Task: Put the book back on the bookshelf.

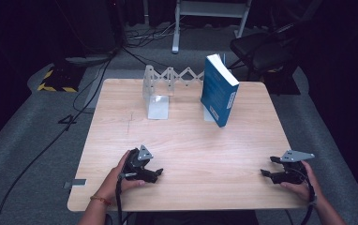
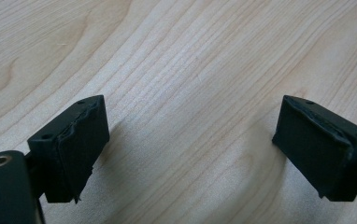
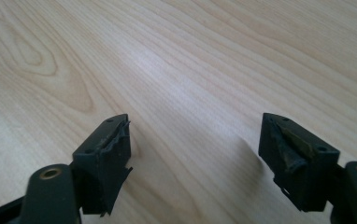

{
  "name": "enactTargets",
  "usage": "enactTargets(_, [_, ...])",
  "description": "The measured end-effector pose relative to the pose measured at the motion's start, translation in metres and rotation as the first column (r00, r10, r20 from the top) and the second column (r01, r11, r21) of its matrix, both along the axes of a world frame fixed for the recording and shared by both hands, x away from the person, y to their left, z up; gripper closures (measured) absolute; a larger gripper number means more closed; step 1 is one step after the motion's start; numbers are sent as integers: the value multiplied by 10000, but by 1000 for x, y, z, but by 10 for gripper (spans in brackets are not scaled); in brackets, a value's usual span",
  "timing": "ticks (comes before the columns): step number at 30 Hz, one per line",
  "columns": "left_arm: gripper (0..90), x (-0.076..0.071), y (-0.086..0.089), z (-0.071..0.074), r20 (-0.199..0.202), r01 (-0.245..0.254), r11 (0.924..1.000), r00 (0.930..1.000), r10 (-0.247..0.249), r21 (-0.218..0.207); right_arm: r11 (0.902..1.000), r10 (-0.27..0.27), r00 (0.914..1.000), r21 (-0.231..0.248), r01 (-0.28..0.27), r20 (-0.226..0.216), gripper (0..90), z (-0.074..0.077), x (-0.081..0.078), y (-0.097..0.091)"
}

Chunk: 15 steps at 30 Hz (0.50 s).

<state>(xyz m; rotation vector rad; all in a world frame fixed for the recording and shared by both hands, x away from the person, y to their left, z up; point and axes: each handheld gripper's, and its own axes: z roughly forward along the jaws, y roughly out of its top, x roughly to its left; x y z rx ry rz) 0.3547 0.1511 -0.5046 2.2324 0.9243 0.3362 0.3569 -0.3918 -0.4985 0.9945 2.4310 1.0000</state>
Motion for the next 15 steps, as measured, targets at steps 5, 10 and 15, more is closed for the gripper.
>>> enactTargets(5, [106, 0, 0, 0, 0, 0, 10000, 10000, 0, 0, 9981, -328, 9994, 528, 323, 92, 228, -5, -9, -14])
enactTargets(10, [107, 0, 0, 0, 2, 2, 10000, 10000, -2, 1, 9971, -554, 9984, 530, 548, 91, 226, -6, -13, -19])
enactTargets(15, [106, 0, 0, 0, 16, 10, 10000, 10000, -10, 13, 9971, -526, 9986, 550, 522, 63, 219, -6, -12, -19])
